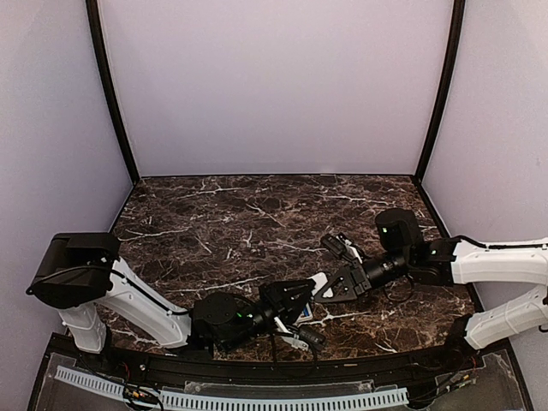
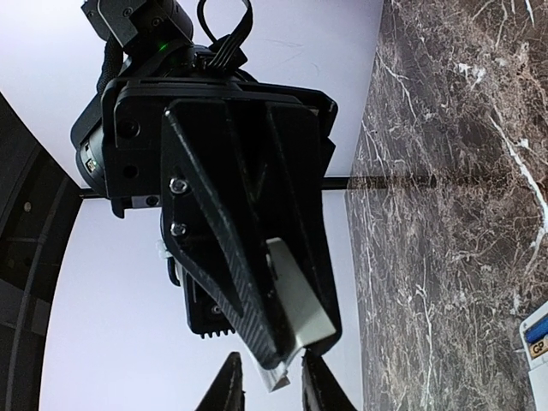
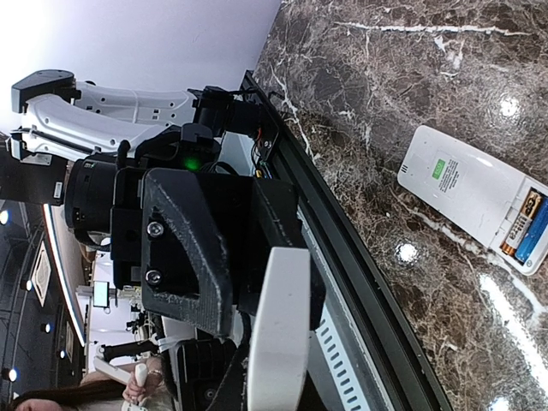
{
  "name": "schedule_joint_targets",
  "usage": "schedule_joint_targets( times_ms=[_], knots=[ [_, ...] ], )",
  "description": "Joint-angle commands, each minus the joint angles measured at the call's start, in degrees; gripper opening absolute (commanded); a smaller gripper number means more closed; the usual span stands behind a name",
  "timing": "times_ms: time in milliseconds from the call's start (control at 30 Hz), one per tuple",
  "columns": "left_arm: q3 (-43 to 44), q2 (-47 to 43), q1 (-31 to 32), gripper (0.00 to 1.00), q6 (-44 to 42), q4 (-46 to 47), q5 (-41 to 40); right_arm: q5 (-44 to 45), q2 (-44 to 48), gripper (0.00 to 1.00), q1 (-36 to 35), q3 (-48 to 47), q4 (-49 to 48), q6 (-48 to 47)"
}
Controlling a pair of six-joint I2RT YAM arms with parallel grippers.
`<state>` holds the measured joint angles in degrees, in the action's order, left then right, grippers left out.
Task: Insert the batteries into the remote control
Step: Pass from the right arm to the left, then adjust the battery cover on the remote control.
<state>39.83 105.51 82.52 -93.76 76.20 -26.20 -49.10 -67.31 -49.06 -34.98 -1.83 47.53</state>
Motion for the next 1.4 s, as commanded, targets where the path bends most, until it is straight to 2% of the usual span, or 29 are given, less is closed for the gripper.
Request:
schedule_joint_targets(
  times_ms=[0, 133, 300, 367, 500, 567, 633, 833, 1100, 1367],
  knots=[
    [1.2, 0.4, 0.2, 0.16, 0.3, 16.5, -0.7, -1.8, -1.1, 0.0, 0.4, -0.4, -2.5, 0.7],
    [1.4, 0.3, 0.1, 0.02, 0.2, 16.5, -0.5, -2.3, -2.0, 0.0, 0.4, -0.4, -3.3, 0.9],
    [1.0, 0.4, 0.2, 0.0, 0.2, 16.5, -0.6, -2.9, -3.2, 0.02, 0.4, -0.6, -3.7, 1.0],
    [0.7, 0.4, 0.2, 0.0, 0.1, 16.5, -0.7, -2.7, -2.8, 0.08, 0.4, -0.8, -3.1, 0.8],
    [-0.1, 0.4, 0.2, 0.0, 0.1, 16.4, -0.9, -0.5, -1.5, 0.29, 0.5, -2.0, 0.9, -1.1],
    [-0.4, 0.4, 0.2, 0.0, 0.1, 16.5, -1.1, 0.8, -0.8, 0.35, 0.5, -2.2, 1.6, -1.4],
    [-0.6, 0.4, 0.2, 0.0, 0.0, 16.5, -1.2, 1.9, -0.1, 0.37, 0.7, -2.1, 3.1, -1.3],
    [-1.3, 0.4, 0.3, 0.0, -0.3, 16.4, -1.5, 2.0, 1.1, 0.36, 2.0, -0.5, 0.1, 1.5],
    [-1.3, 0.6, 0.6, 0.0, -0.5, 16.4, -1.5, -1.0, 0.2, 0.21, 3.3, 3.6, -11.4, 8.9],
    [-1.4, 0.6, 0.9, 0.0, -0.6, 16.4, -1.0, -2.0, -0.1, 0.18, 4.0, 4.2, -15.2, 10.8]
  ],
)
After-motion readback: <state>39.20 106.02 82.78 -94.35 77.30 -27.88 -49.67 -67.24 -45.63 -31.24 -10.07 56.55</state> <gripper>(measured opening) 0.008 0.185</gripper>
